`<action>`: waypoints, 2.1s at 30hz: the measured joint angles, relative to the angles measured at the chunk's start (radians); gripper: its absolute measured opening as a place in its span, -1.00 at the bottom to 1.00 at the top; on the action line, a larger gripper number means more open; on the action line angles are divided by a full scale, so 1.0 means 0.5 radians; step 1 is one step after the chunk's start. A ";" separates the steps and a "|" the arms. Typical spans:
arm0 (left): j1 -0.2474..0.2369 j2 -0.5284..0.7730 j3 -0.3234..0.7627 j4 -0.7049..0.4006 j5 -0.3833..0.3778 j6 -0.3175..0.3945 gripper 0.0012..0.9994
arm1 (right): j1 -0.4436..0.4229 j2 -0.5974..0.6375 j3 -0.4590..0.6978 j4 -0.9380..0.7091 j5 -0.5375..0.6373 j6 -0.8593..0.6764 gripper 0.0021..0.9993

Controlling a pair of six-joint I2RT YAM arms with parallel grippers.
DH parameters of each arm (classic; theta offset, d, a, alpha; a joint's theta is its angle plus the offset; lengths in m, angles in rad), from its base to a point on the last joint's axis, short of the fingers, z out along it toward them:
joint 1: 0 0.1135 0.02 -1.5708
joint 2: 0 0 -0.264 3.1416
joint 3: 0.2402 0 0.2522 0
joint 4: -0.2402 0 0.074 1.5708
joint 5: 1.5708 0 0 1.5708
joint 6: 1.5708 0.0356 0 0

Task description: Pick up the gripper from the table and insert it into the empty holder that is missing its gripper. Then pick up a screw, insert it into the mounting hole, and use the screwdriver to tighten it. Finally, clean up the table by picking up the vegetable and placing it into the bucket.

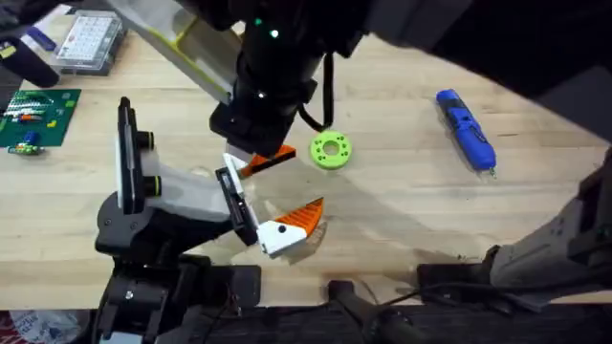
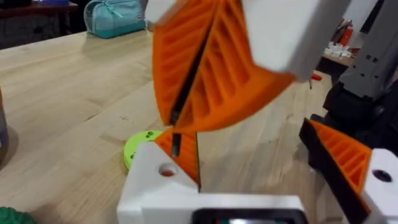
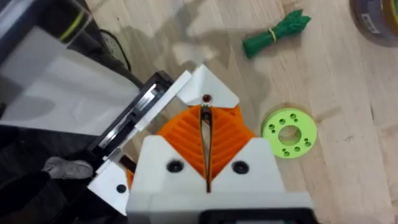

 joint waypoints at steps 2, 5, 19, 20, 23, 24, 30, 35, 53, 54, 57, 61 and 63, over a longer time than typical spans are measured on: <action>0.000 0.000 0.000 0.000 0.000 0.001 0.98 | 0.000 0.016 0.000 0.001 0.000 -0.002 -0.99; 0.000 0.000 0.000 0.000 0.000 0.000 0.98 | 0.000 0.034 0.000 0.001 0.000 -0.003 -0.99; 0.000 0.000 0.000 0.000 0.000 -0.002 0.98 | 0.000 0.121 0.002 0.006 0.020 -0.003 -0.99; 0.000 0.000 0.000 0.000 0.000 -0.002 0.98 | 0.000 0.125 0.002 0.005 0.020 -0.003 -0.99; 0.000 0.000 0.000 -0.001 0.000 -0.001 0.98 | 0.000 0.126 0.002 -0.004 0.020 -0.002 -0.99; 0.000 0.000 0.000 0.000 0.000 -0.001 0.98 | 0.000 0.126 0.002 -0.012 0.020 -0.002 -0.99; 0.000 0.000 0.000 0.000 0.000 -0.001 0.98 | 0.000 0.126 0.002 -0.059 0.021 -0.002 -0.99; 0.000 0.000 0.000 0.000 0.000 -0.001 0.98 | 0.000 0.126 0.002 -0.031 0.021 -0.002 -0.99; 0.000 0.001 0.000 -0.004 0.006 -0.046 0.98 | 0.001 0.157 0.021 -0.068 0.021 -0.003 -0.99; 0.000 0.001 0.000 -0.005 0.006 -0.046 0.98 | 0.001 0.157 0.021 -0.073 0.021 -0.002 -0.99; 0.000 0.001 0.000 -0.005 0.006 -0.047 0.98 | 0.001 0.156 0.021 -0.091 0.021 -0.002 -0.99; 0.000 0.001 0.000 -0.003 0.005 -0.046 0.98 | 0.002 0.156 0.021 -0.100 0.021 -0.001 -0.47; 0.000 0.000 0.000 -0.002 0.005 -0.043 0.98 | 0.002 0.156 0.021 -0.104 0.027 -0.002 0.09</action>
